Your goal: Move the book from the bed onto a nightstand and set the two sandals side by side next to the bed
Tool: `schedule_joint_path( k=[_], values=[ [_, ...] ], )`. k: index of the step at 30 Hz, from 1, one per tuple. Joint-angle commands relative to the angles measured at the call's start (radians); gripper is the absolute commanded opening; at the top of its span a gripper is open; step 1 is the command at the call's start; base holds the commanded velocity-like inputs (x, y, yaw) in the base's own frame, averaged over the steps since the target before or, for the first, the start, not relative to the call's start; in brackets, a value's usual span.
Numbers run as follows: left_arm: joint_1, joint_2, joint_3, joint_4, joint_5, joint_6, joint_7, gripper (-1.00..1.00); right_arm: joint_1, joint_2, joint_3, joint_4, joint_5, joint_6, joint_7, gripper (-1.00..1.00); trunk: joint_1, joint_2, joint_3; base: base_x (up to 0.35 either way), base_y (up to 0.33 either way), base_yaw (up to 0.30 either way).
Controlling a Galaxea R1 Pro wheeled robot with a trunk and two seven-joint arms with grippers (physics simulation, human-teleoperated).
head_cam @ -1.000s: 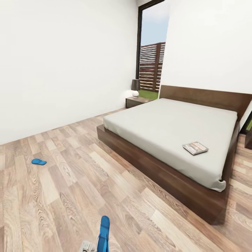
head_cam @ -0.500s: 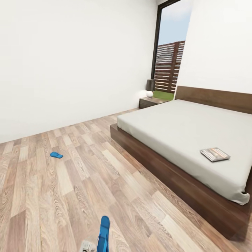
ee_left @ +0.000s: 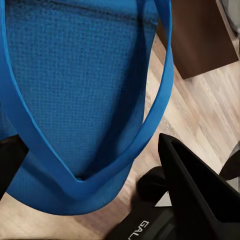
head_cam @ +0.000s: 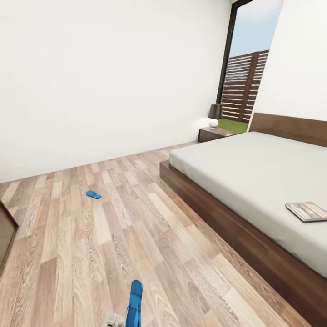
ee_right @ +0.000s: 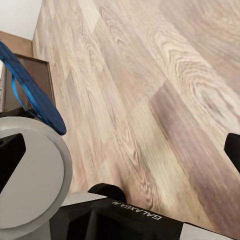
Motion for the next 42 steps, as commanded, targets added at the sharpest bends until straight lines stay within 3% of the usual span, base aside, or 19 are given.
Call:
schedule_joint_path(
  k=[1, 42],
  values=[
    [-0.001, 0.001, -0.009, 0.0, 0.007, -0.005, 0.005, -1.0, 0.0, 0.0, -0.002, 0.0, -0.004, 0.01, 0.004, 1.0, 0.0, 0.0, -0.001, 0.0, 0.0, 0.264],
    [-0.001, -0.001, -0.01, 0.0, 0.007, -0.005, 0.005, -1.0, 0.0, 0.001, -0.002, 0.0, -0.004, 0.01, 0.005, 1.0, 0.0, 0.0, -0.001, 0.0, 0.0, 0.264]
  ],
)
